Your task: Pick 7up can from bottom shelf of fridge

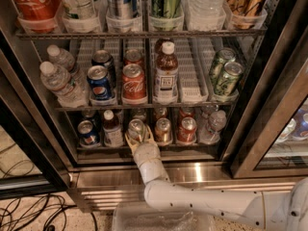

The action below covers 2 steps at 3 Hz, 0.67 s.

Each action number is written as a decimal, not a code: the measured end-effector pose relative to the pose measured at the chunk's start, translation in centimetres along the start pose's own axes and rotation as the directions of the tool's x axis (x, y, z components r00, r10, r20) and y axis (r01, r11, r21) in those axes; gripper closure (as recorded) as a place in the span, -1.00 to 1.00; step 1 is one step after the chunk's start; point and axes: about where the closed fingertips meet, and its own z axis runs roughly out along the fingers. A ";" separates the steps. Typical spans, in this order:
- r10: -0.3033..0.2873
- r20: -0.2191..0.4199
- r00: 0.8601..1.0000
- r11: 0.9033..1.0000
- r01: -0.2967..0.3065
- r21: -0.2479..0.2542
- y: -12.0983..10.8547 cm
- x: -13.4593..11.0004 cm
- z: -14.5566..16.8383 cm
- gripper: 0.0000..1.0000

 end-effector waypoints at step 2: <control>0.022 0.032 0.999 0.999 -0.021 -0.026 0.0 -3.4 -1.5 1.00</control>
Offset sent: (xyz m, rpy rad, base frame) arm -0.0316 0.0006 0.0497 0.0363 -0.0369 0.0475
